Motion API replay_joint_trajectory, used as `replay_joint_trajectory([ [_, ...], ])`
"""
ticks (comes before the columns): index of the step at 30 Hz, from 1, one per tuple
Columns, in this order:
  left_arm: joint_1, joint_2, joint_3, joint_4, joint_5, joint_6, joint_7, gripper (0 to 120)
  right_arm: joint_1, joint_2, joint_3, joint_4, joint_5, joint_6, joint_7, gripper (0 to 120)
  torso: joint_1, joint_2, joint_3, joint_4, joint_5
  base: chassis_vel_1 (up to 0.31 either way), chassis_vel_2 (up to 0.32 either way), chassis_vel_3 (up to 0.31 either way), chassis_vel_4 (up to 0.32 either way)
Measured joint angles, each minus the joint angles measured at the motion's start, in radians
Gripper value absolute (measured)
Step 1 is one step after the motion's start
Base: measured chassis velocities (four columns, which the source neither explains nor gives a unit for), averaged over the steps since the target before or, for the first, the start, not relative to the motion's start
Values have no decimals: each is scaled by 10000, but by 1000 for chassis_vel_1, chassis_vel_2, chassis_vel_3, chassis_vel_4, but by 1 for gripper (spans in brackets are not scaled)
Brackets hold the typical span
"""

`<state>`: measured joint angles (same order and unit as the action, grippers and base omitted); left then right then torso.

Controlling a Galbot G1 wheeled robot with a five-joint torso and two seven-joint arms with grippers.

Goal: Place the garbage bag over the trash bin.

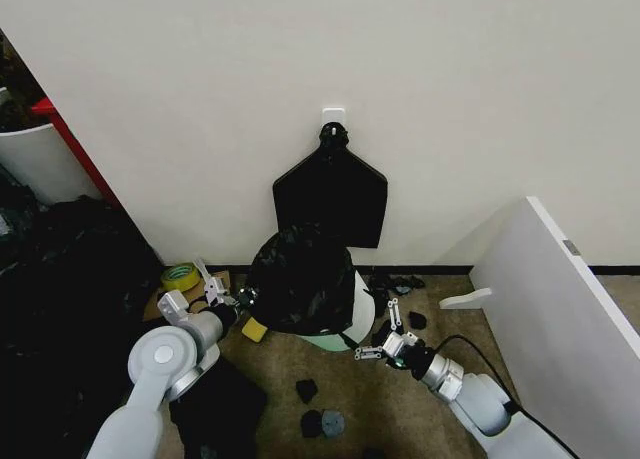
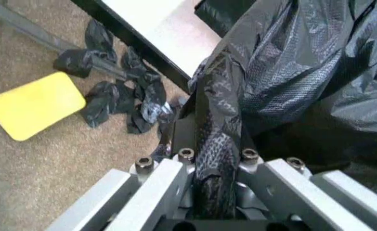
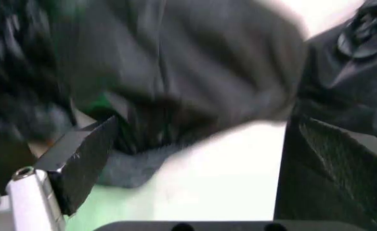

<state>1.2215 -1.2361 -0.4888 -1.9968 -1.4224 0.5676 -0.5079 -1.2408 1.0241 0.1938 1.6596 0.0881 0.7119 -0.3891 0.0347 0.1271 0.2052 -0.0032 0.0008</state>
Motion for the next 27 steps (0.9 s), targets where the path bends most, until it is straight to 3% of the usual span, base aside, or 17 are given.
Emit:
replay_joint_trajectory([
  [3,55,15,208,22,406,-210,150,2,-83,-36,583,213,2749,-68,-2726,100,0,0,0,-1,1,0,0,0,0],
  [4,55,15,208,22,406,-210,150,2,-83,-36,583,213,2749,-68,-2726,100,0,0,0,-1,1,0,0,0,0],
  [7,187,53,537,1,964,-383,330,2,-148,18,1547,547,4560,-518,-4607,100,0,0,0,-1,-1,0,0,0,0],
  [9,289,72,695,-66,1298,-435,407,2,-222,38,1804,837,5072,-723,-4612,100,0,0,0,-3,-4,0,0,0,0],
  [11,377,90,796,-137,1615,-490,445,2,-324,59,1843,1168,5178,-841,-4049,100,0,0,-1,-3,-2,0,0,0,0],
  [14,616,156,996,-240,3094,-911,557,2,-756,157,1366,2396,3824,-1362,-744,100,0,0,-1,-2,-3,0,0,0,0],
  [16,748,217,1148,-262,4115,-1144,669,2,-1073,306,856,3214,2620,-2234,1743,100,0,1,-1,5,3,0,0,0,0],
  [18,822,223,1367,-233,4804,-1289,806,2,-1248,419,517,3686,1967,-3017,3374,100,0,0,-1,1,-5,0,0,0,0],
  [21,894,192,1741,-135,5156,-1329,876,2,-1347,511,296,3901,1369,-3544,4346,100,0,1,-1,-2,2,0,0,0,0],
  [27,1023,57,2267,87,5362,-1261,879,2,-1447,558,267,3808,738,-3577,4593,100,0,0,-1,-1,1,0,0,0,0],
])
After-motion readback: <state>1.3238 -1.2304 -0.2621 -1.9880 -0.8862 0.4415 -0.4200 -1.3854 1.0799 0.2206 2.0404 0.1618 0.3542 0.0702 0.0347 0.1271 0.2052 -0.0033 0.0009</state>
